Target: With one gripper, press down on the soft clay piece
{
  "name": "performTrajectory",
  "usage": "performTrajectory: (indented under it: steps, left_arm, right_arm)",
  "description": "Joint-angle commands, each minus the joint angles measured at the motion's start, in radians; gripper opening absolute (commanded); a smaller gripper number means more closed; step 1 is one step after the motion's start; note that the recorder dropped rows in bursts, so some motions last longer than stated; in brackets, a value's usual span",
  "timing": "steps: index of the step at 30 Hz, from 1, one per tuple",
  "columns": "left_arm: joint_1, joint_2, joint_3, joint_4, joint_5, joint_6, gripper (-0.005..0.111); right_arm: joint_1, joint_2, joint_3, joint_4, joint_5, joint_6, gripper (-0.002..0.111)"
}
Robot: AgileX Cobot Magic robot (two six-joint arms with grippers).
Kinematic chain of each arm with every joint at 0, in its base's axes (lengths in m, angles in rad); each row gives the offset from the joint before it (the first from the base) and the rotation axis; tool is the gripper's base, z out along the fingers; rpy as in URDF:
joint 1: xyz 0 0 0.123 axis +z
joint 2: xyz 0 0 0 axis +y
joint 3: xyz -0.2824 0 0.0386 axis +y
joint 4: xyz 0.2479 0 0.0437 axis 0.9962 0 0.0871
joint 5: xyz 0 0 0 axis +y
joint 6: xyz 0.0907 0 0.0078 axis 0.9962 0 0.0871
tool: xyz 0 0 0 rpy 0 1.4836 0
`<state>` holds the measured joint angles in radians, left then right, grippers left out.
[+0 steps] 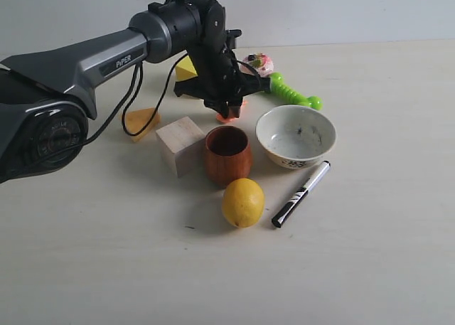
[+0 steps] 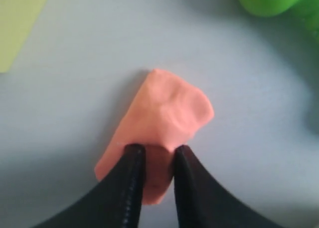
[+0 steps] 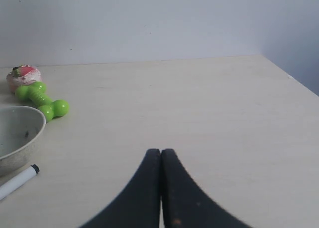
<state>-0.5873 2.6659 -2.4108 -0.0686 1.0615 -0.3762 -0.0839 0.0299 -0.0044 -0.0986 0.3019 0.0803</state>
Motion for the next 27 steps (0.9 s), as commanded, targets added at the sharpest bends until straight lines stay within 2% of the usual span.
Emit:
performTrajectory:
  steps: [1,9,15,18,21,27]
  left_arm:
    - [0.008,-0.018,0.011,0.089,-0.017,-0.003,0.016]
    - [0.008,-0.03,0.011,0.087,-0.01,-0.001,0.016]
    - [0.007,-0.024,0.011,0.025,-0.002,0.048,0.016]
    - [0.007,-0.017,0.011,0.01,0.0,0.059,0.024]
    - [0.007,-0.017,0.011,0.01,-0.003,0.059,0.042]
    - [0.003,-0.017,0.011,-0.001,-0.008,0.059,0.043]
  right_arm:
    - [-0.005,-0.006,0.004,-0.006,-0.01,-0.001,0.0]
    - [-0.005,-0.006,0.004,-0.006,-0.01,-0.001,0.0]
    - [-0.005,-0.006,0.004,-0.006,0.0,-0.001,0.0]
    - [-0.005,-0.006,0.004,-0.006,0.0,-0.001,0.0]
    - [-0.005,-0.006,0.004,-0.006,0.0,-0.001,0.0]
    - [-0.005,-0.006,0.004,-0.006,0.0,-0.001,0.0]
